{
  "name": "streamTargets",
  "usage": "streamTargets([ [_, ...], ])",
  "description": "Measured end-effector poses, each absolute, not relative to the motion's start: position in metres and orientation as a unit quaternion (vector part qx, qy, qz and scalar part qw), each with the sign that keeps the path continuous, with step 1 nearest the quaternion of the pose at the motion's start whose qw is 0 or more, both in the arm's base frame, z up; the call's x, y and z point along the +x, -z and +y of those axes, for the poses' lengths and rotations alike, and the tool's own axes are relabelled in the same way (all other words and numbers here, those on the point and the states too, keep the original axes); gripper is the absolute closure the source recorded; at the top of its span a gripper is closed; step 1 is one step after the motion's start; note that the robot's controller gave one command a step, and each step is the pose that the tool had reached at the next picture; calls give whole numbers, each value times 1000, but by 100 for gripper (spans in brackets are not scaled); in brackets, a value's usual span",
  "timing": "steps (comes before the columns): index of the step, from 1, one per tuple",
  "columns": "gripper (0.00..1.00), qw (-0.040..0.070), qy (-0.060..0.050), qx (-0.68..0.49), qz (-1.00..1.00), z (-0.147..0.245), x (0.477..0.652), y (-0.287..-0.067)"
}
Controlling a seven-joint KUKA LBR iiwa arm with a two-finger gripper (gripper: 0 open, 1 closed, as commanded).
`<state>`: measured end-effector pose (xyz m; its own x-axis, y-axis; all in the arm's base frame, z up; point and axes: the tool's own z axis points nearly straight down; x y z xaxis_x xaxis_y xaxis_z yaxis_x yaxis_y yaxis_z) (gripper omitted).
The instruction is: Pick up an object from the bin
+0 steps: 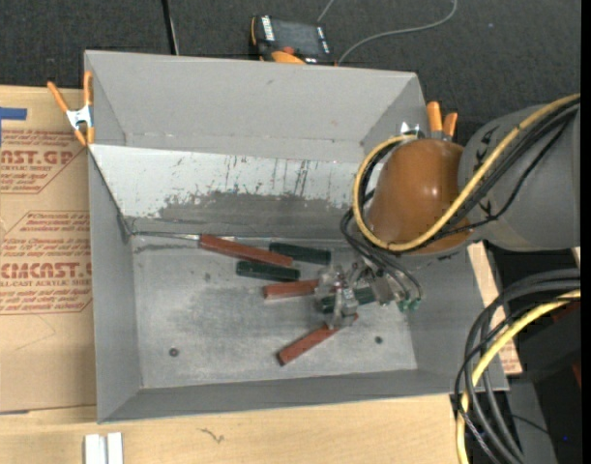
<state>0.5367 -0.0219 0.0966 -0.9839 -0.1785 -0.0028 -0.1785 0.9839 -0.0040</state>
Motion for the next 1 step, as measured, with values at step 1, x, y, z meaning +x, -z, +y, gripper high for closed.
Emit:
streamTargets([
  [1,100,6,1,-88,996,-13,547,-270],
])
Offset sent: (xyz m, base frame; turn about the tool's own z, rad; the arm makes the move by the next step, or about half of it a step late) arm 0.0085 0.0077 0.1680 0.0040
